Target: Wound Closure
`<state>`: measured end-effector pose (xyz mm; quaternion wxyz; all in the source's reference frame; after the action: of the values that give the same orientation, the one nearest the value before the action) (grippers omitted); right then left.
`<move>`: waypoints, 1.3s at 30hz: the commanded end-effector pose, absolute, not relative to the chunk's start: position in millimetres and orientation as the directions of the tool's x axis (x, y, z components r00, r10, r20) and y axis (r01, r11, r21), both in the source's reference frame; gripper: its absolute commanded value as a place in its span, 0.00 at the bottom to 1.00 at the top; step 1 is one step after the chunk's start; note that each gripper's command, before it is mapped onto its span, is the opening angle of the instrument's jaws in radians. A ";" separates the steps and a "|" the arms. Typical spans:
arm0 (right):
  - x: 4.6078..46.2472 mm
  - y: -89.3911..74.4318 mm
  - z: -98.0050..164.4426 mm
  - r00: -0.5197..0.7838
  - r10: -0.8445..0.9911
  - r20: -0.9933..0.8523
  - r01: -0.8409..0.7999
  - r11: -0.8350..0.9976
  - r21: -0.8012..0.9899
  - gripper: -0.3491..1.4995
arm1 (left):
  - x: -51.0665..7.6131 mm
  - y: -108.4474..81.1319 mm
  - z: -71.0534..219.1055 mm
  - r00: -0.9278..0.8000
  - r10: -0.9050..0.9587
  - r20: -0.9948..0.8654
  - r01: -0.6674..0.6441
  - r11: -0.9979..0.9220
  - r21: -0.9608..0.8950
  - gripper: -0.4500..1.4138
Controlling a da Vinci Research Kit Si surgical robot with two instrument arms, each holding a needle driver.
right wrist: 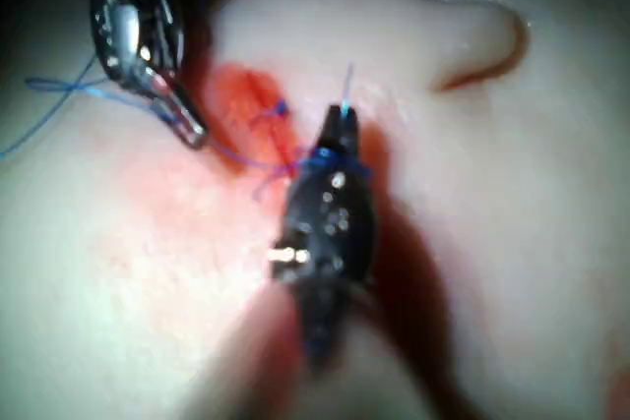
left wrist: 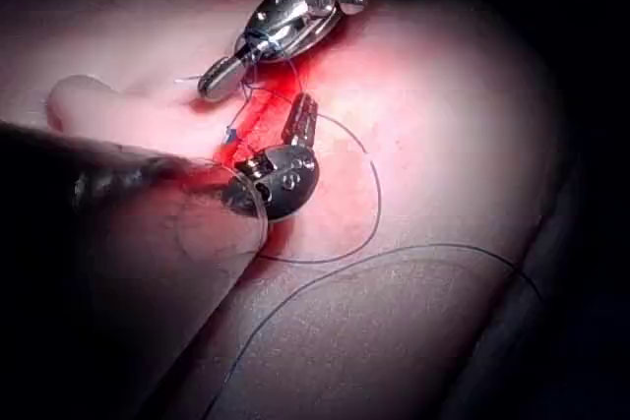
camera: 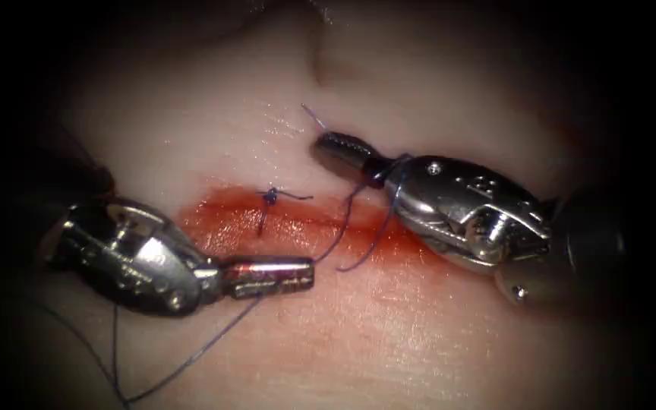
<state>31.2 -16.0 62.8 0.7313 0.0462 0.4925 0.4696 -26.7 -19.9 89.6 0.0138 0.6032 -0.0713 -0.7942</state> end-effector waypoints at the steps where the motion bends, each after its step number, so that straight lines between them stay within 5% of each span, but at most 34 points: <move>1: 31.9 -17.4 62.4 0.084 0.724 -0.685 -0.645 0.564 0.517 0.00 | -27.1 -20.4 90.2 -0.272 -0.071 -0.960 -0.074 -0.993 0.095 0.00; 11: 32.8 -20.1 60.7 0.084 0.724 -0.684 -0.706 0.528 0.472 0.00 | -24.3 -12.7 86.3 -0.318 0.045 -0.947 -0.173 -0.985 0.011 0.00; 39: 32.3 -29.6 59.4 0.163 0.681 -0.714 -0.785 0.528 0.324 0.00 | -29.1 4.9 95.5 -0.405 0.065 -0.912 -0.201 -0.979 0.019 0.00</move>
<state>31.9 -28.7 59.0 0.7606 -0.0603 0.4325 0.4804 -28.5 5.7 95.3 -0.0797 0.5383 -0.0650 -0.8365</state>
